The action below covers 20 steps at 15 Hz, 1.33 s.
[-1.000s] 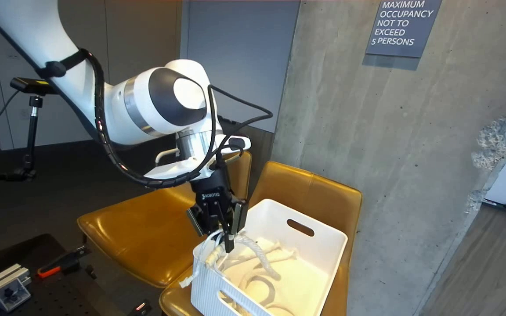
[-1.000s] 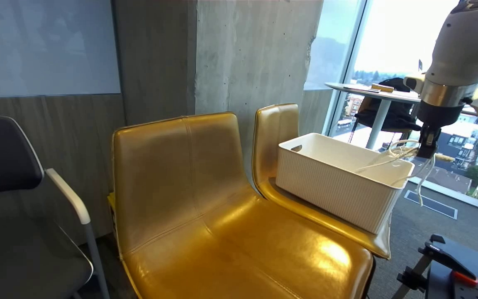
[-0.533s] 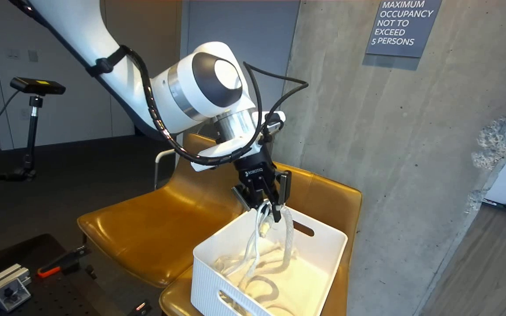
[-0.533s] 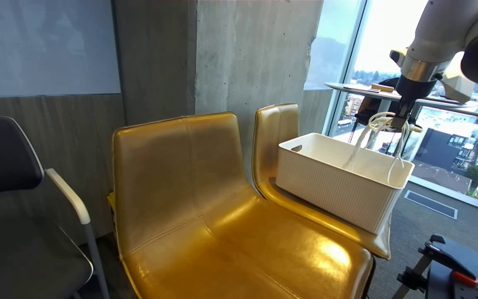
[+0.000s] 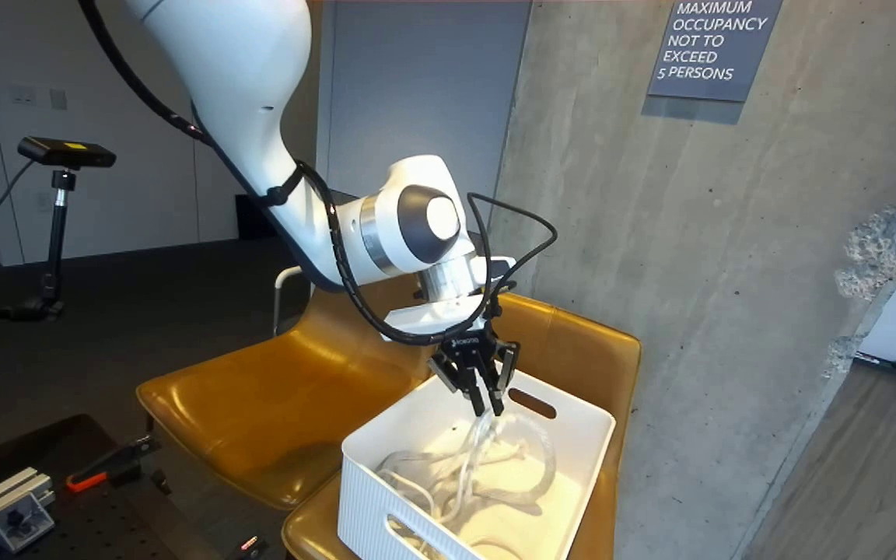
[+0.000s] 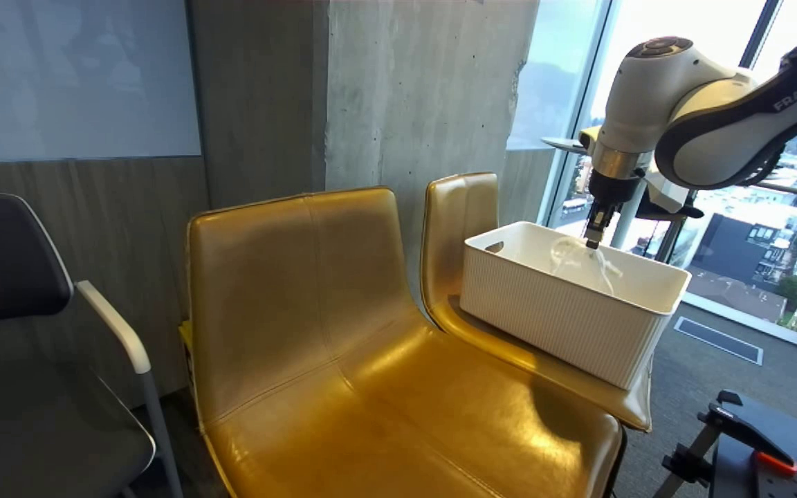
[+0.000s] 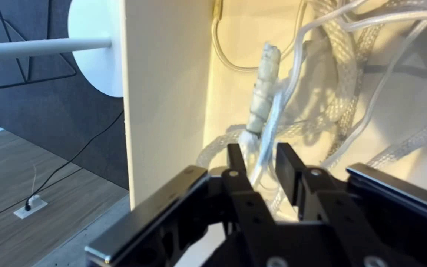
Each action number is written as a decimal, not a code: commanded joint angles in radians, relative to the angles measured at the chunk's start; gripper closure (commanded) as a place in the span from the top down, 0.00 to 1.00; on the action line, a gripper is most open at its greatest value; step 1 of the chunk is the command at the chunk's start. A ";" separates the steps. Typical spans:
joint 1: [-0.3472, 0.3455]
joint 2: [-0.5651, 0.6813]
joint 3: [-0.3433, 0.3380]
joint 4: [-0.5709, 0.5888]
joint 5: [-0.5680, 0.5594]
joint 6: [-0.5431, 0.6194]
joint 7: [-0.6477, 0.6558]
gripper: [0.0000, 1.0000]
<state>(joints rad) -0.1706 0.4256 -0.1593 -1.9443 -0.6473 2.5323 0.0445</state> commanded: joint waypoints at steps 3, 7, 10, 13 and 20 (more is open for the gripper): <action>-0.023 0.014 0.063 0.119 0.295 -0.087 -0.257 0.75; -0.041 0.039 0.051 0.190 0.358 -0.116 -0.370 1.00; -0.069 0.084 0.052 0.203 0.373 -0.103 -0.444 1.00; -0.085 0.146 0.062 0.194 0.377 -0.093 -0.490 1.00; -0.090 0.328 0.086 0.212 0.362 -0.077 -0.545 1.00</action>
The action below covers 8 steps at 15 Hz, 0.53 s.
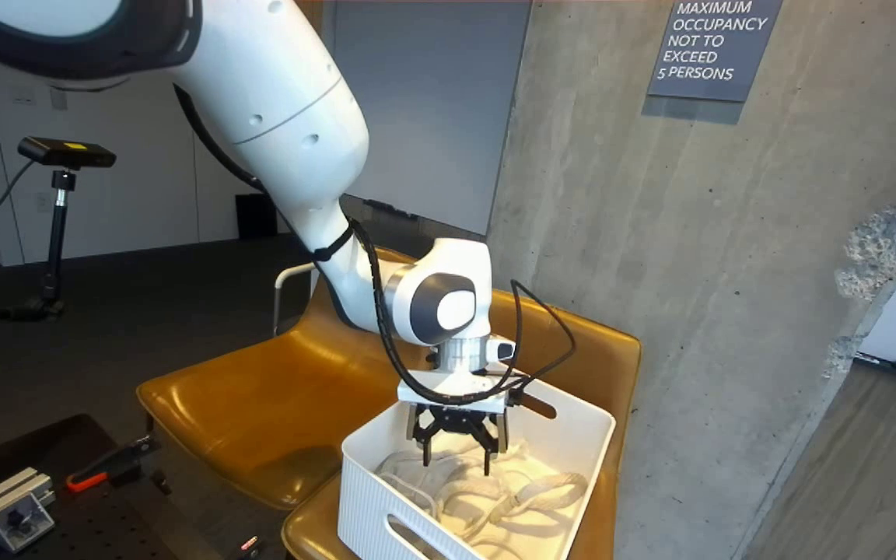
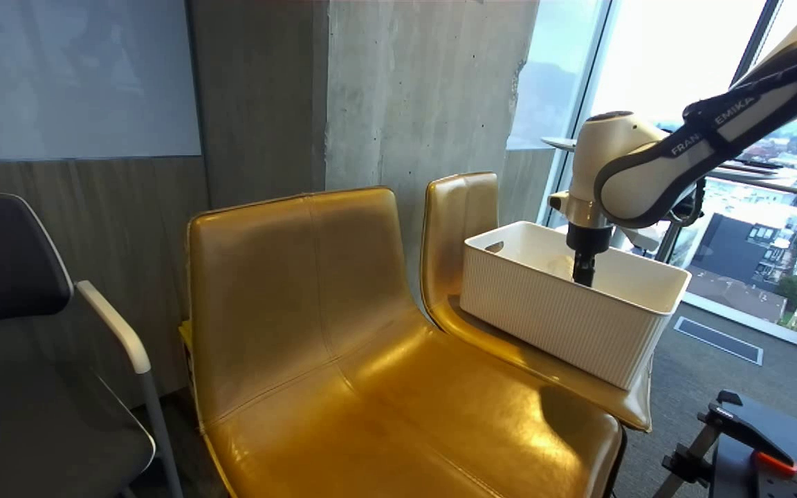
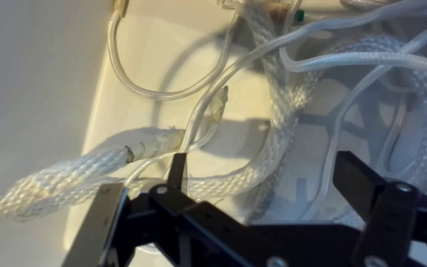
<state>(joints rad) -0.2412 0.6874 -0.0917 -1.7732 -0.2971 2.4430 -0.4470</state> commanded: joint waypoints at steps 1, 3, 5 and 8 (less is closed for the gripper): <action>-0.020 0.089 0.016 0.053 0.007 0.015 -0.059 1.00; -0.027 0.140 0.009 0.097 0.004 0.011 -0.070 1.00; -0.042 0.187 0.007 0.153 0.008 0.001 -0.081 1.00; -0.060 0.279 0.008 0.263 0.010 -0.019 -0.100 1.00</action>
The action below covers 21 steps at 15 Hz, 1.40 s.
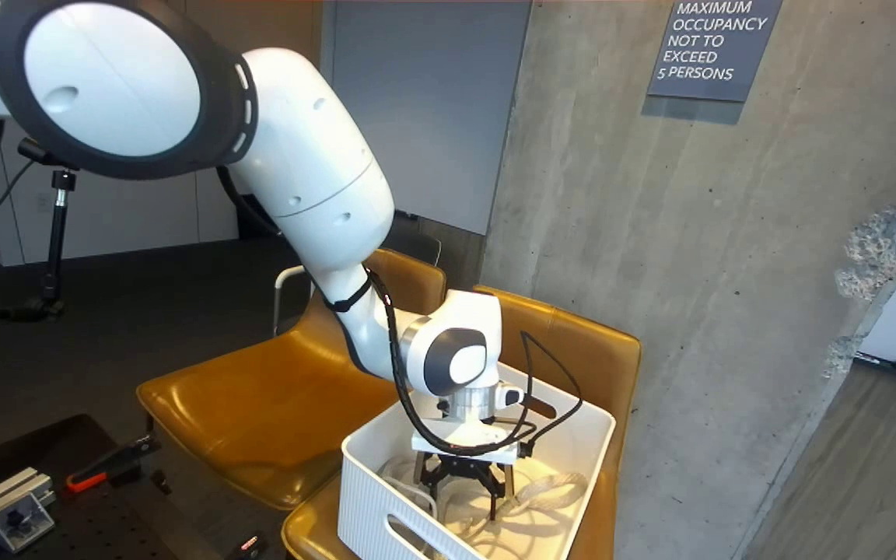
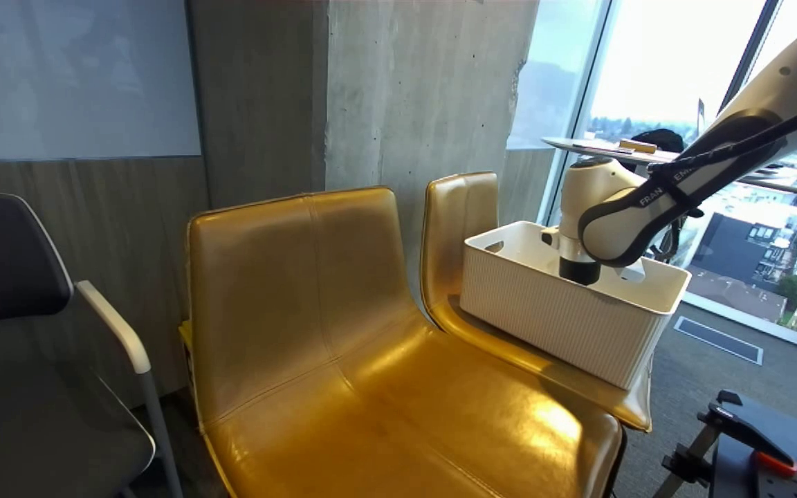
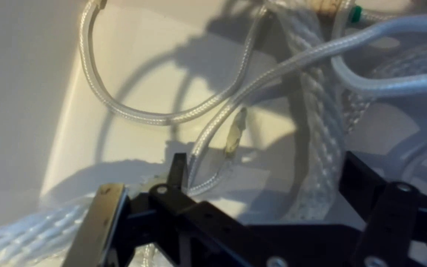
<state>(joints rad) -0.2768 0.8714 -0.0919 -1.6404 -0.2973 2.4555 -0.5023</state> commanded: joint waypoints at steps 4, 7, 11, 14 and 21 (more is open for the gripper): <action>-0.012 0.190 0.020 0.223 0.011 -0.064 -0.045 1.00; -0.002 0.205 0.019 0.242 0.009 -0.086 -0.037 0.67; -0.005 0.184 0.014 0.240 0.006 -0.123 -0.050 0.37; -0.016 0.157 0.009 0.224 0.006 -0.125 -0.056 0.12; -0.004 -0.018 0.023 0.169 0.015 -0.181 -0.062 0.00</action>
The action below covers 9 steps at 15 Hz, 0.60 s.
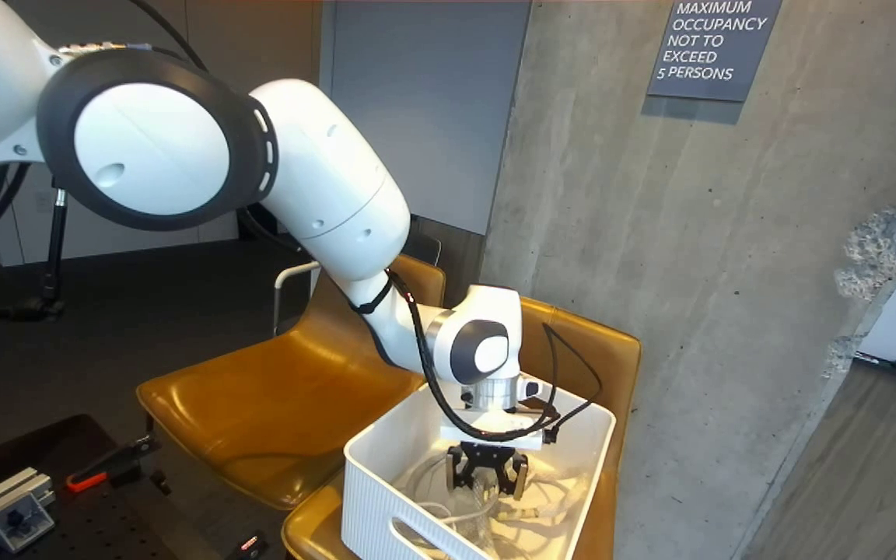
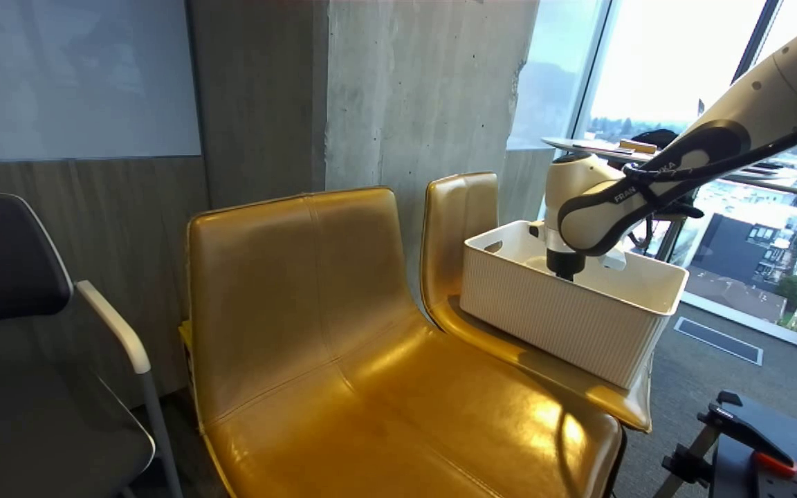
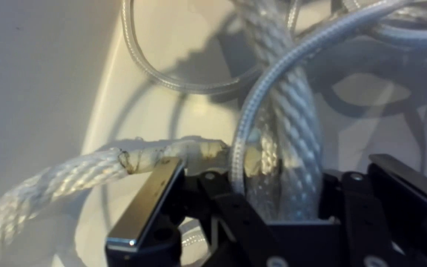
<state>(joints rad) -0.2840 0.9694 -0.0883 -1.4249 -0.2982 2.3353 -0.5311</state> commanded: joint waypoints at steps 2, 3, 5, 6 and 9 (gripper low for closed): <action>0.014 -0.187 0.030 -0.048 0.020 -0.108 -0.042 0.00; 0.018 -0.219 0.033 -0.043 0.019 -0.129 -0.048 0.00; 0.023 -0.286 0.042 -0.018 0.028 -0.199 -0.070 0.00; 0.028 -0.324 0.043 -0.009 0.030 -0.236 -0.079 0.00; 0.038 -0.427 0.048 0.028 0.044 -0.361 -0.122 0.00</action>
<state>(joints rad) -0.2481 0.6452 -0.0496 -1.4087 -0.2884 2.0853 -0.5879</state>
